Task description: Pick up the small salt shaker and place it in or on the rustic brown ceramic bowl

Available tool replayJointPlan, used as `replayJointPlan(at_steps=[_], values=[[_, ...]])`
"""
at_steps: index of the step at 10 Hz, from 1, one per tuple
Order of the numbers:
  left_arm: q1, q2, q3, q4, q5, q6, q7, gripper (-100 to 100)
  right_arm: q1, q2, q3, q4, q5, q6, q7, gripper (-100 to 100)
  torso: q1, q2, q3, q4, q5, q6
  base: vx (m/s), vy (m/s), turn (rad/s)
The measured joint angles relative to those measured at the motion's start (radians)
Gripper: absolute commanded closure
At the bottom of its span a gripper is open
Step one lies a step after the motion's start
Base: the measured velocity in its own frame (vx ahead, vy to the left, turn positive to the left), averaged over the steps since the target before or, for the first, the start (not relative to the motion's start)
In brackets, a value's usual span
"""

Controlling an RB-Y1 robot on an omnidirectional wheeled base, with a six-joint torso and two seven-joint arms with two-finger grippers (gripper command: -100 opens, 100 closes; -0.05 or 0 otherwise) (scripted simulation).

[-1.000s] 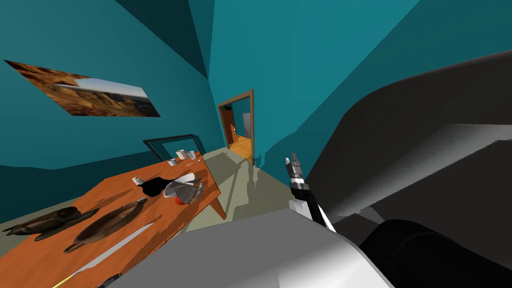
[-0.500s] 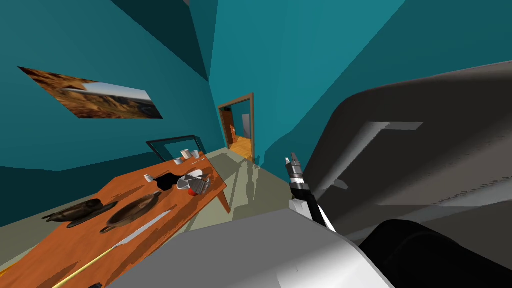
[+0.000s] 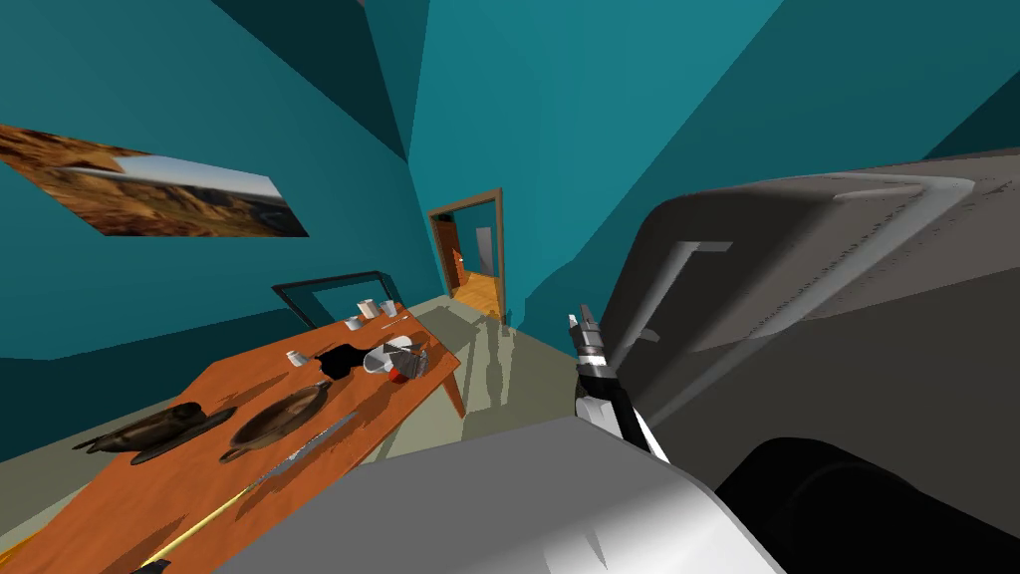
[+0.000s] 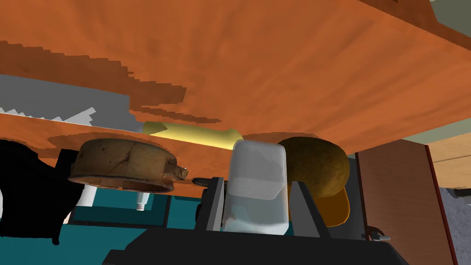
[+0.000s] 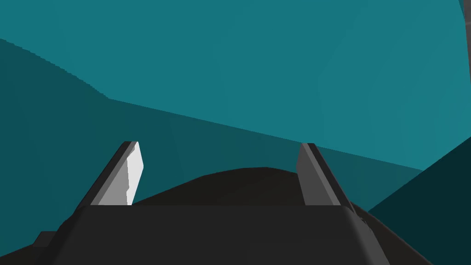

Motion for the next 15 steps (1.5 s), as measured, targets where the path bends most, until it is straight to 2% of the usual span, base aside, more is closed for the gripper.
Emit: replayJointPlan(at_steps=[1, 2, 3, 4, 5, 6, 7, 8, 9, 12, 13, 14, 15], values=[[0.001, 0.004, 0.014, 0.001, -0.003, 0.000, 0.001, 100, 0.000, 0.000, 0.000, 0.000, 0.000, 0.000, 0.000, 0, -0.003, -0.002, -0.001, -0.001, 0.001, -0.001, -0.073, 0.158, -0.175], [-0.027, -0.002, 0.024, 0.045, 0.002, -0.007, -0.001, 100, 0.000, 0.000, 0.000, 0.000, 0.000, 0.000, 0.000, 0, -0.001, -0.002, -0.001, 0.000, 0.000, 0.002, -0.070, 0.153, -0.153], [-0.020, 0.011, 0.042, 0.026, 0.004, 0.005, 0.001, 100, 0.000, 0.000, 0.000, 0.000, 0.000, 0.000, 0.000, 0, -0.001, -0.003, -0.001, 0.000, 0.001, 0.001, -0.086, 0.171, -0.227], [-0.049, 0.012, 0.048, 0.076, 0.013, -0.009, -0.003, 100, 0.000, 0.000, 0.000, 0.000, 0.000, 0.000, 0.000, 0, 0.000, -0.002, -0.001, 0.000, 0.000, 0.002, -0.072, 0.170, -0.125], [-0.028, 0.031, 0.072, 0.030, 0.014, 0.011, -0.001, 100, 0.000, 0.000, 0.000, 0.000, 0.000, 0.000, 0.000, 0, 0.000, -0.003, -0.001, 0.000, 0.001, 0.001, -0.043, 0.180, -0.179], [-0.052, 0.031, 0.084, 0.059, 0.017, 0.012, -0.006, 100, 0.000, 0.000, 0.000, 0.000, 0.000, 0.000, 0.000, 0, 0.001, -0.004, -0.002, 0.000, 0.000, 0.003, -0.039, 0.194, -0.273], [-0.080, 0.040, 0.077, 0.087, 0.036, 0.005, -0.016, 100, 0.000, 0.000, 0.000, 0.000, 0.000, 0.000, 0.000, 0, 0.001, -0.006, -0.003, 0.001, 0.001, 0.005, -0.017, 0.135, -0.100], [-0.072, 0.051, 0.095, 0.056, 0.034, 0.017, -0.018, 100, 0.000, 0.000, 0.000, 0.000, 0.000, 0.000, 0.000, 0, -0.002, -0.007, -0.003, 0.000, 0.001, 0.003, 0.003, 0.132, -0.169], [-0.096, 0.049, 0.095, 0.096, 0.041, 0.000, -0.028, 100, 0.000, 0.000, 0.000, 0.000, 0.000, 0.000, 0.000, 0, -0.002, -0.009, -0.004, 0.000, 0.000, 0.005, 0.005, 0.117, -0.113], [-0.097, 0.059, 0.129, 0.057, 0.031, 0.022, -0.043, 100, 0.000, 0.000, 0.000, 0.000, 0.000, 0.000, 0.000, 0, -0.008, -0.010, -0.005, 0.000, -0.001, 0.006, 0.028, 0.087, -0.148], [-0.097, 0.061, 0.159, 0.024, 0.013, 0.037, -0.058, 100, 0.000, 0.000, 0.000, 0.000, 0.000, 0.000, 0.000, 0, -0.005, -0.014, -0.007, 0.000, -0.001, 0.009, 0.066, 0.149, -0.231], [-0.126, 0.071, 0.142, 0.033, 0.033, 0.034, -0.077, 100, 0.000, 0.000, 0.000, 0.000, 0.000, 0.000, 0.000, 0, -0.004, -0.016, -0.008, -0.001, 0.000, 0.008, 0.080, 0.129, -0.214], [-0.129, 0.069, 0.163, 0.011, 0.015, 0.036, -0.094, 100, 0.001, 0.000, 0.000, 0.000, 0.000, 0.000, 0.000, 0, -0.005, -0.017, -0.008, -0.001, 0.001, 0.009, 0.103, 0.074, -0.158]])
